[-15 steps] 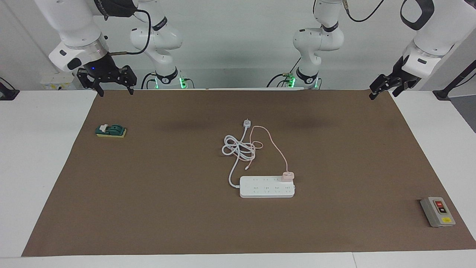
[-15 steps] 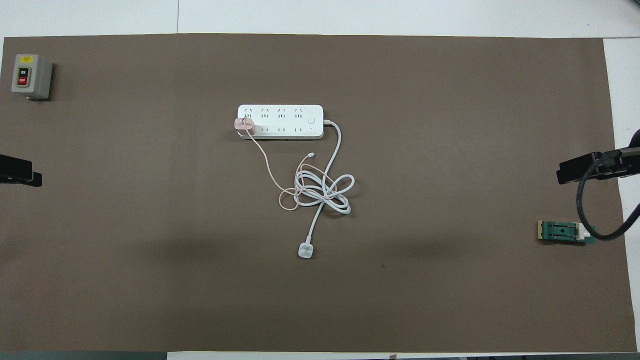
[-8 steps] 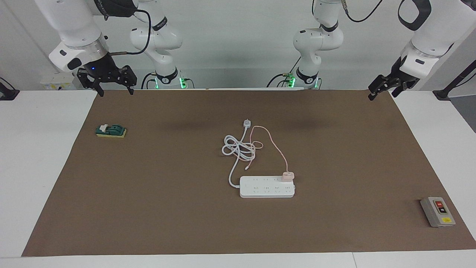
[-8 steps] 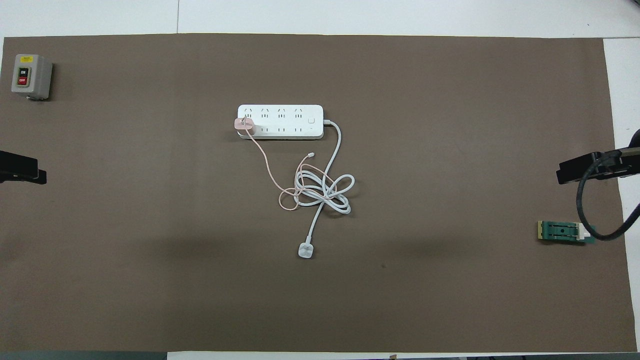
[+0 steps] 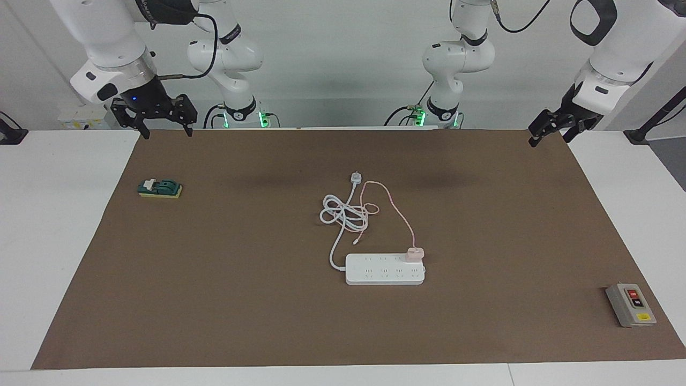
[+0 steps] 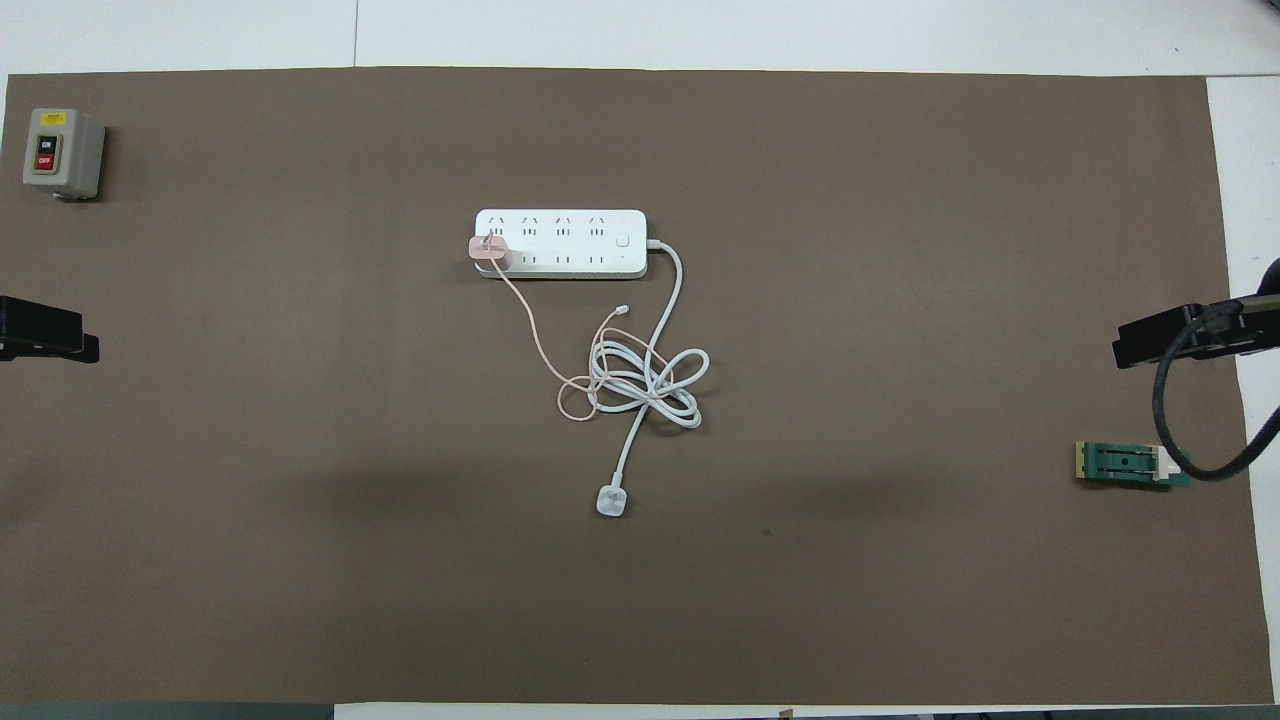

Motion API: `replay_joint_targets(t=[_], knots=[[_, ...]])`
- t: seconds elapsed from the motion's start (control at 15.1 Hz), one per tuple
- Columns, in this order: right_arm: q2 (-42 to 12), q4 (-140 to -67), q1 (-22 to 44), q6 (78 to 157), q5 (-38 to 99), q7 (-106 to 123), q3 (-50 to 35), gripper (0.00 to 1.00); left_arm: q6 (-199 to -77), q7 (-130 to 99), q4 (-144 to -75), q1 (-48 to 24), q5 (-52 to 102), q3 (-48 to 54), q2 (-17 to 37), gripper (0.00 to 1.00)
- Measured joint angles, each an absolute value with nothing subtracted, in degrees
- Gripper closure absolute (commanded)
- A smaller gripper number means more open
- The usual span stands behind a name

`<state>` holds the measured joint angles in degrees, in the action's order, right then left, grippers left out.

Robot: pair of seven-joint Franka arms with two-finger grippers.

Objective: Plug charger into power strip

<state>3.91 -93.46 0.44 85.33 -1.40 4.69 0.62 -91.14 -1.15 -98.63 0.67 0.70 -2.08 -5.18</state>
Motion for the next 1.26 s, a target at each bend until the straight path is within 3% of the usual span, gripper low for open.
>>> replay_joint_targets(t=[1.26], knots=[[3.9,-93.5,0.4,85.3,-1.4,4.7,0.6,0.00,-93.7,3.8,-98.7,0.4,0.7,-1.5,-3.9,0.00]])
